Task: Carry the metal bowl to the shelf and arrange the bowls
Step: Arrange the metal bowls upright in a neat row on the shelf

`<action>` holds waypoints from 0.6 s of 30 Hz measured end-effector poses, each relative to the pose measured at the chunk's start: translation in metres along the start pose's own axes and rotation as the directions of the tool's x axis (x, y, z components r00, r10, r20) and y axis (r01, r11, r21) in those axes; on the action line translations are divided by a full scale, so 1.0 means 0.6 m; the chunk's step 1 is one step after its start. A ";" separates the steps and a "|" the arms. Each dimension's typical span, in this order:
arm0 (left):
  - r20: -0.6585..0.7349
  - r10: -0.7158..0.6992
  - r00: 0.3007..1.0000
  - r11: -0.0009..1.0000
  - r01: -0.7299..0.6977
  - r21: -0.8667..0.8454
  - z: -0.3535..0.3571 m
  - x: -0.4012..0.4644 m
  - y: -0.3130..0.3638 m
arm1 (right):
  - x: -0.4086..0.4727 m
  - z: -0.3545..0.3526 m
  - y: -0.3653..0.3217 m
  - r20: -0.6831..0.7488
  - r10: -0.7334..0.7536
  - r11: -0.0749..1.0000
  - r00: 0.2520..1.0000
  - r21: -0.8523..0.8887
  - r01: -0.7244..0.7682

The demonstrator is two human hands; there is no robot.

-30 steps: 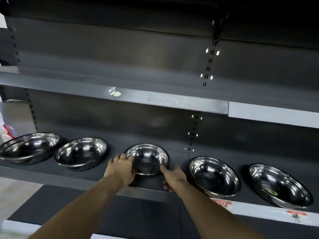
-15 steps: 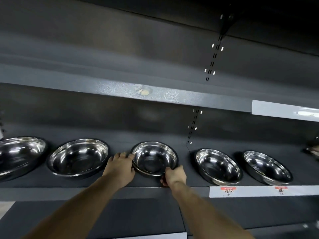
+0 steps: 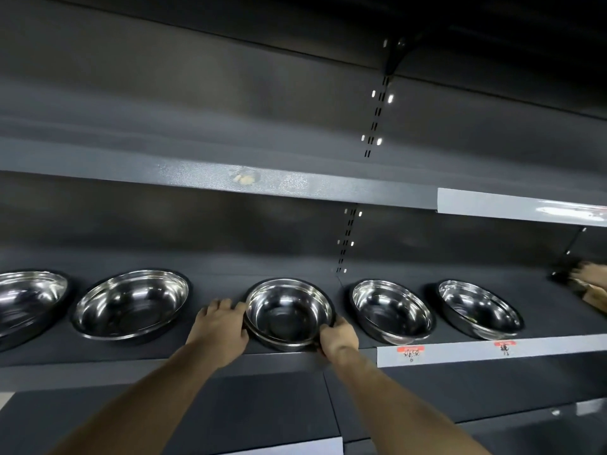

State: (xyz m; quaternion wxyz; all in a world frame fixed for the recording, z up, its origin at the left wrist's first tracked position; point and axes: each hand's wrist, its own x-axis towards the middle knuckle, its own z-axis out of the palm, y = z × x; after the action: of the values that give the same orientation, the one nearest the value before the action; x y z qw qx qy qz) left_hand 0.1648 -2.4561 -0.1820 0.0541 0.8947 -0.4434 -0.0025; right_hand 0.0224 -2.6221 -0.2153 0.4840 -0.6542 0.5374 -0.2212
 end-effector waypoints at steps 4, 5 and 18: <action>0.003 -0.004 1.000 1.000 0.004 0.003 0.002 -0.011 0.003 | 0.007 -0.007 0.004 0.001 -0.004 1.000 1.000 -0.011 0.004; 0.000 -0.005 1.000 1.000 0.005 0.004 0.002 -0.012 0.003 | 0.010 -0.010 0.006 -0.001 -0.007 1.000 1.000 -0.025 0.007; -0.023 -0.055 0.998 0.998 0.055 0.018 -0.010 -0.029 -0.003 | 0.007 -0.022 0.016 -0.082 -0.009 0.997 0.997 -0.080 0.002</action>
State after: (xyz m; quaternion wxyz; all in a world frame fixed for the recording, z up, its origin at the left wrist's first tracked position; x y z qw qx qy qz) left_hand 0.1561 -2.4409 -0.1769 0.0508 0.9070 -0.4179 0.0099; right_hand 0.0084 -2.6309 -0.2189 0.4342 -0.6649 0.5635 -0.2275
